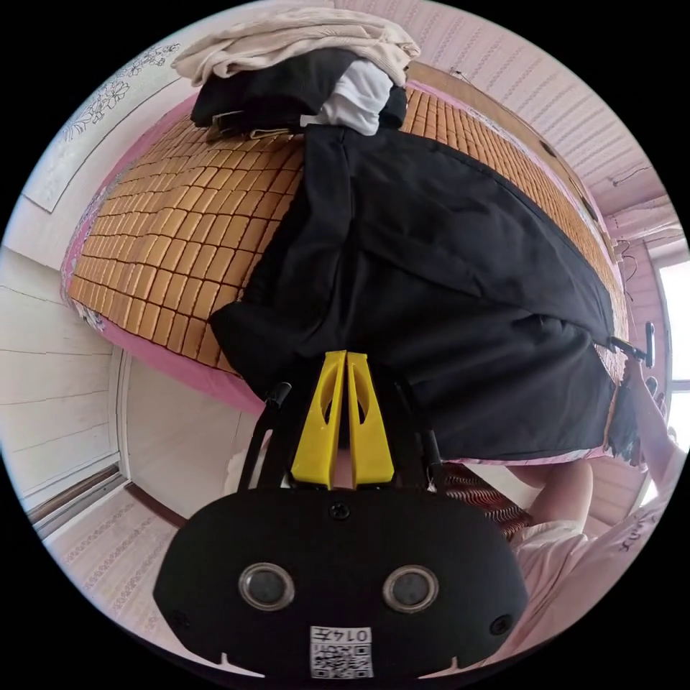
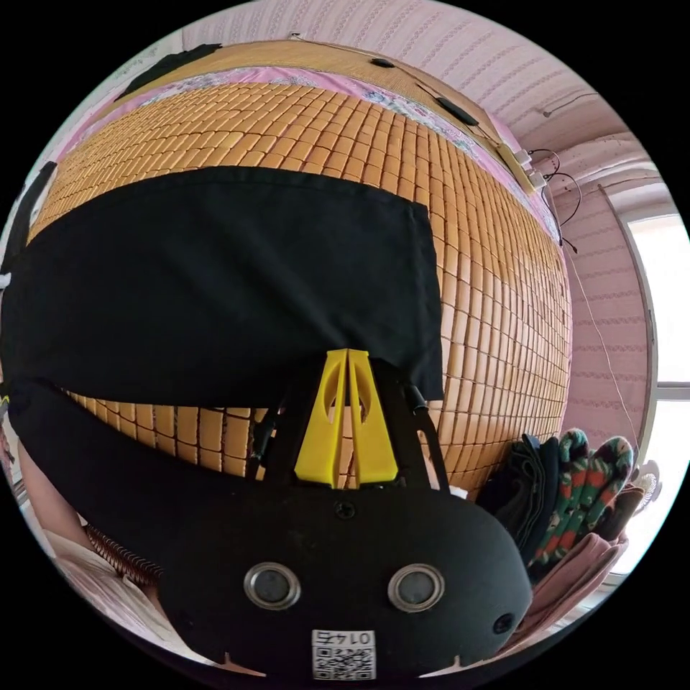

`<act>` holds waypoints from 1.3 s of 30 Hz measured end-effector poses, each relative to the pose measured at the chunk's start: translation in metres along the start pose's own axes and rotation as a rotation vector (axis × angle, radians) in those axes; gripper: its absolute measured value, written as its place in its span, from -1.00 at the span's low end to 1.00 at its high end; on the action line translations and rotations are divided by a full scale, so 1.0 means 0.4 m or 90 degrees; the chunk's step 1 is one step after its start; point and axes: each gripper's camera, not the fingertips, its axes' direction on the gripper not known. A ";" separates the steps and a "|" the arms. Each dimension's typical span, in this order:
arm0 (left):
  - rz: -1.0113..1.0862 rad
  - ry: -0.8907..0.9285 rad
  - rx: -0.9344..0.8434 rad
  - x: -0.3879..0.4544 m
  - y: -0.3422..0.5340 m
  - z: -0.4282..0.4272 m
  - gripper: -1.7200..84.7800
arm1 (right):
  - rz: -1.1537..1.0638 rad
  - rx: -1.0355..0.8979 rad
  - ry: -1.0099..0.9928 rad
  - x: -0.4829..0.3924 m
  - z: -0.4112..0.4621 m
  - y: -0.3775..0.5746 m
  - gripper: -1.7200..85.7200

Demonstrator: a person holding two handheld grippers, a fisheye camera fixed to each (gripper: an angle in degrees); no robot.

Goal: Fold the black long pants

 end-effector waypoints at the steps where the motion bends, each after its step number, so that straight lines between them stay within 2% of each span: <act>1: 0.012 -0.012 0.006 0.000 0.003 0.001 -0.98 | 0.006 -0.002 -0.008 0.017 -0.009 0.005 -0.98; 5: -0.037 0.035 0.060 -0.048 0.034 -0.035 -0.98 | -0.001 -0.002 -0.030 0.060 -0.056 0.048 -0.98; 7: -0.055 0.064 0.098 -0.077 0.068 -0.061 -0.97 | 0.018 0.057 -0.147 0.106 -0.126 0.138 -0.98; 12: -0.102 0.079 0.124 -0.173 0.171 -0.080 -0.94 | 0.136 0.188 -0.282 0.215 -0.261 0.476 -0.98; 16: -0.163 0.138 0.168 -0.267 0.262 -0.081 -0.83 | 0.242 0.168 -0.239 0.282 -0.307 0.791 -0.98; 22: -0.257 0.240 0.222 -0.391 0.338 -0.052 -0.71 | 0.370 0.109 -0.232 0.372 -0.294 1.069 -0.93; 28: -0.286 0.297 0.235 -0.460 0.361 -0.023 -0.65 | 0.435 0.128 -0.321 0.468 -0.288 1.162 -0.71; 35: -0.312 0.351 0.194 -0.496 0.354 0.031 -0.64 | 0.496 0.145 -0.390 0.557 -0.275 1.164 -0.68; 39: -0.315 0.366 0.201 -0.486 0.340 0.035 -0.64 | 0.507 0.107 -0.400 0.568 -0.248 1.117 -0.67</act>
